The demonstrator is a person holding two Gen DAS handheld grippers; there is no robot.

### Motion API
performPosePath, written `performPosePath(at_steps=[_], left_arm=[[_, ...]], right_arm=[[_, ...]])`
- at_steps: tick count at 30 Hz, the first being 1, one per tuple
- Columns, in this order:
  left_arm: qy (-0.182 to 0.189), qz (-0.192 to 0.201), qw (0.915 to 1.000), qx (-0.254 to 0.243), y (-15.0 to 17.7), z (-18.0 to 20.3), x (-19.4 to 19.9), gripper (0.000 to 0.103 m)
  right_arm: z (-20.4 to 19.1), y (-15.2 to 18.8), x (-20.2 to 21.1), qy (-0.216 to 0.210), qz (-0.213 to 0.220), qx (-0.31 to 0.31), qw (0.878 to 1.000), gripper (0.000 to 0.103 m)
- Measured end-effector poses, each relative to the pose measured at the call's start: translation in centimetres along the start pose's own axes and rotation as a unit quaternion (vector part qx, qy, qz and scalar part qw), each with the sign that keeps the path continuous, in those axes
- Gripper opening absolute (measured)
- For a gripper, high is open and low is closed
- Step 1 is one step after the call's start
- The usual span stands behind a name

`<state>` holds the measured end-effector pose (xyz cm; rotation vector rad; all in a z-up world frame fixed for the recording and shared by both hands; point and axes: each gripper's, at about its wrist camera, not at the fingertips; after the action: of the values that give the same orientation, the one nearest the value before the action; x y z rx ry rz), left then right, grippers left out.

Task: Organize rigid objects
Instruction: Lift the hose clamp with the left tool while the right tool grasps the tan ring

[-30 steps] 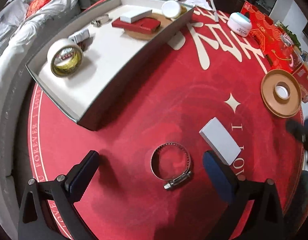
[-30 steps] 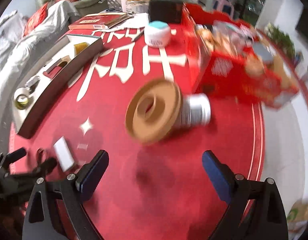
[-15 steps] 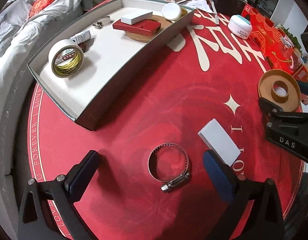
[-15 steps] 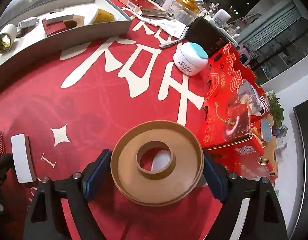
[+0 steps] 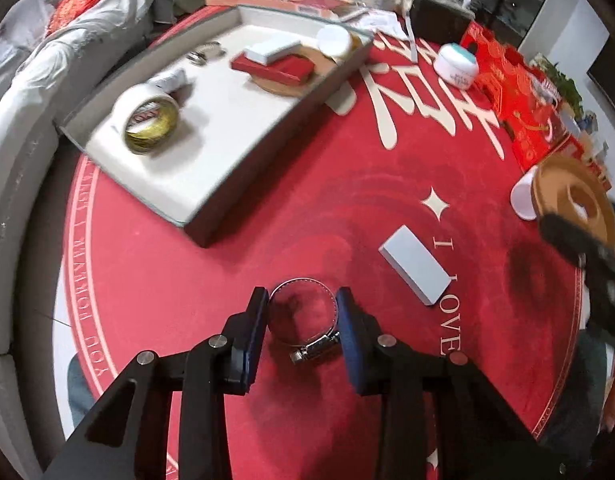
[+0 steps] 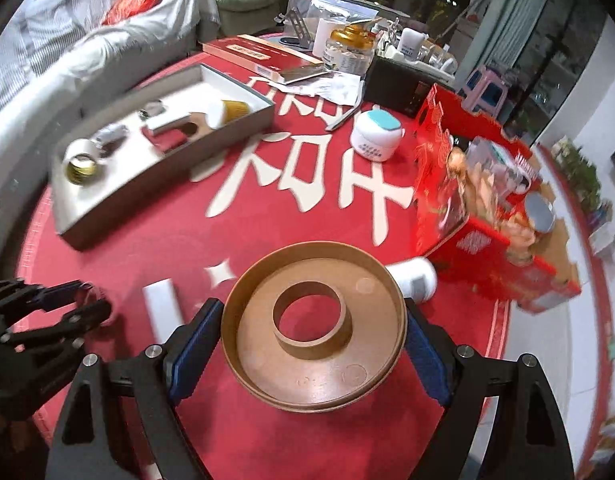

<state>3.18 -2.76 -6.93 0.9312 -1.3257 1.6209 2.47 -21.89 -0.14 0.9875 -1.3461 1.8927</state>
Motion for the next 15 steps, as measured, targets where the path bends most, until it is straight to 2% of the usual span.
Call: performPosePath(at_steps=[7,15], left_arm=[[-0.017,0.055,0.9982,-0.018,-0.9,0.4,3.9,0.037],[-0.026,0.095,0.9951,0.004,-2.9,-1.5,6.8,0.037]], right_arm=[[-1.6,0.5,2.0,-0.03,-0.006,-0.015,0.999,0.087],[-3.2,-2.2,4.6,-0.053,0.026,-0.027,0.998,0.087]])
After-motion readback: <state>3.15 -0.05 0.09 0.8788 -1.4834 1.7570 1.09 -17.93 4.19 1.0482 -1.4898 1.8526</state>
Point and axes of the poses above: each gripper's, at about its wrist camera, not at the fingertips, and x roughly against the way its jaws point, z to its right, y to its underside, and after that the axes turned 9 degrees about y, right-handed
